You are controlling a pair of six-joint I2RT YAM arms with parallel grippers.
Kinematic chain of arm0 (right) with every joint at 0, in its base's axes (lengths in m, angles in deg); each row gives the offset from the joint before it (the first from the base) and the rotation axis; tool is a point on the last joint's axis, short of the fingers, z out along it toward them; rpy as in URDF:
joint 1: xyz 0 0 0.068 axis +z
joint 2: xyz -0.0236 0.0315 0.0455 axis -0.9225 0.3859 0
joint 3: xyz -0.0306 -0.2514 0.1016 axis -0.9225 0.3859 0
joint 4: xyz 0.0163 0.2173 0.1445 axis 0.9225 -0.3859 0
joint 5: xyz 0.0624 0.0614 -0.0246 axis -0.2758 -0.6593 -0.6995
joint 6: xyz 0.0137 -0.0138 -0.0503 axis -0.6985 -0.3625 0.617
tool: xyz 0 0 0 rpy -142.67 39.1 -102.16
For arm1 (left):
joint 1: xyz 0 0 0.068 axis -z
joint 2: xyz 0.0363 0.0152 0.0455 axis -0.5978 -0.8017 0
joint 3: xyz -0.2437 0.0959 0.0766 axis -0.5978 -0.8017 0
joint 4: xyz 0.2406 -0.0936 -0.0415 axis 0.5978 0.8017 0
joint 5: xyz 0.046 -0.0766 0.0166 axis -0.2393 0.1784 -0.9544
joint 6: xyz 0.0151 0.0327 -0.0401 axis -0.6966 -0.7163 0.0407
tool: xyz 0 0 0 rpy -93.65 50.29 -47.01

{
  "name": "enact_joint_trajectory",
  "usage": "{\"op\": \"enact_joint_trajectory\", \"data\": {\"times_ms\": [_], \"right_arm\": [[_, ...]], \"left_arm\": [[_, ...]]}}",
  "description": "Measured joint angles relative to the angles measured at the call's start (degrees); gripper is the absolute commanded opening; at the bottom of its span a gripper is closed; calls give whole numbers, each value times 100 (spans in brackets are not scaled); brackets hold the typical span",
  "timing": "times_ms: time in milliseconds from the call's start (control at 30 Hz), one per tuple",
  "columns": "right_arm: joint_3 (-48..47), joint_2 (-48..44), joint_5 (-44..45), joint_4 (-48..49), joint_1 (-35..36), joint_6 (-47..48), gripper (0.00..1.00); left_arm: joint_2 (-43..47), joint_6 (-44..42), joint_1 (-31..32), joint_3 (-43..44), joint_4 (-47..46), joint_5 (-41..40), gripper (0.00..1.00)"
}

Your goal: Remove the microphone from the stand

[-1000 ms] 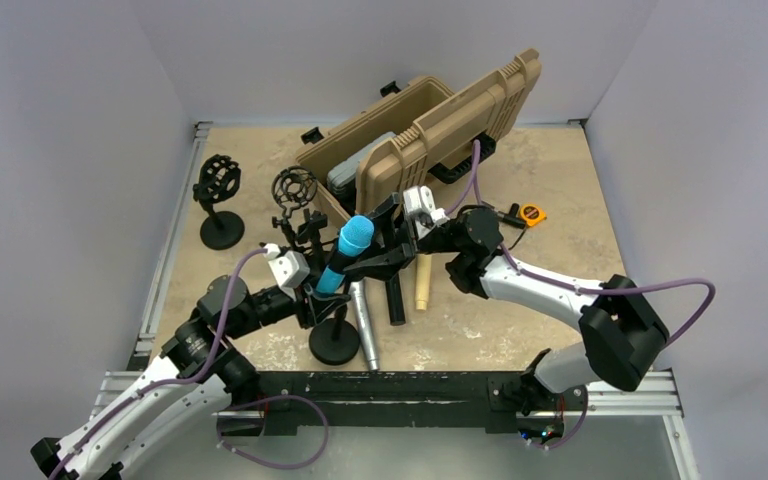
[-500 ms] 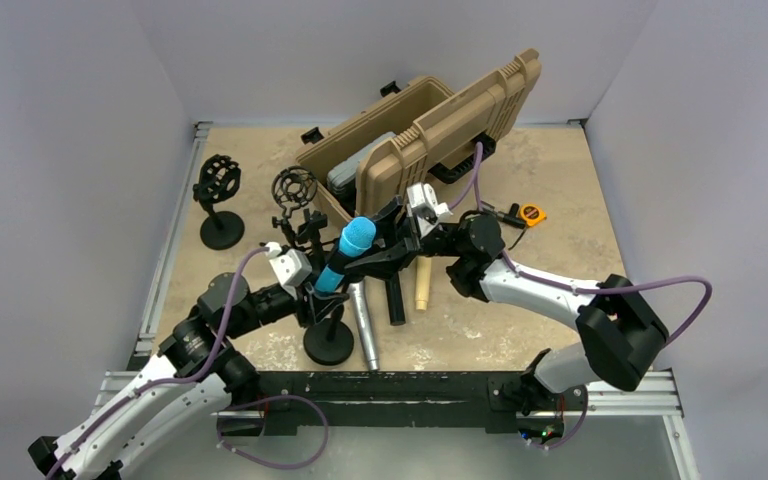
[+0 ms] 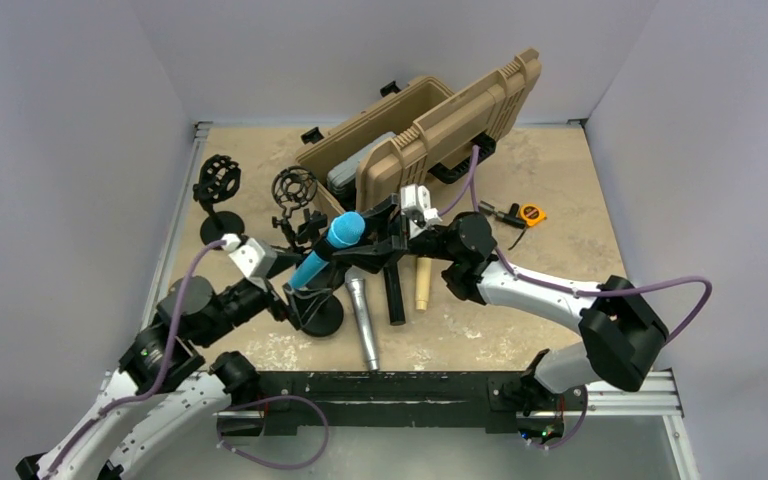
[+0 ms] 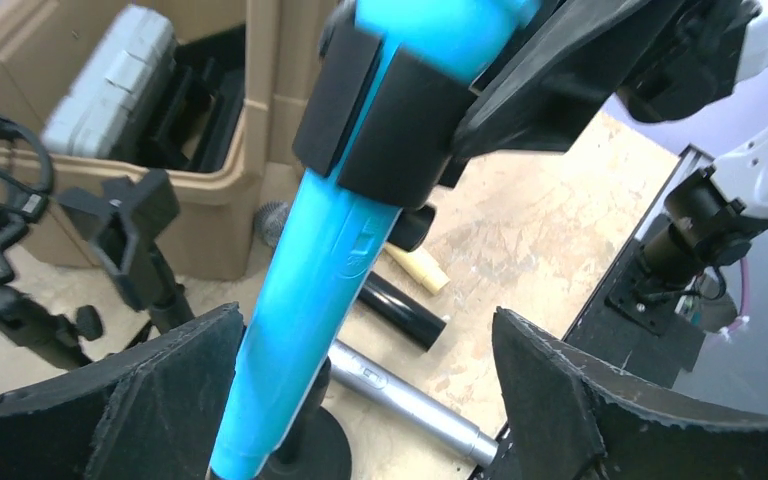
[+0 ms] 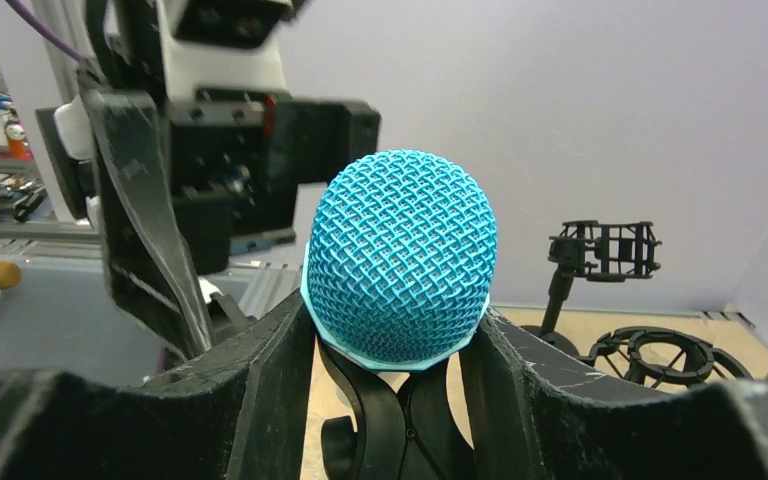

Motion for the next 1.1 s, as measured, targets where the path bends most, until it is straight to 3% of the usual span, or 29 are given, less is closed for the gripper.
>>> {"op": "enact_joint_trajectory", "data": {"times_ms": [200, 500, 767, 1100], "right_arm": [[-291, 9, 463, -710, 254, 387, 11], [-841, 339, 1158, -1285, 741, 796, 26], [-866, 337, 1327, -1401, 809, 813, 26], [-914, 337, 1432, -1508, 844, 820, 27]], "left_arm": [[7, -140, 0, 1226, 925, -151, 89], [-1086, -326, 0, 3233, 1504, -435, 93], [-2035, -643, 0, 3451, 1679, -490, 88], [-2452, -876, 0, 3451, 1460, -485, 75]]}}
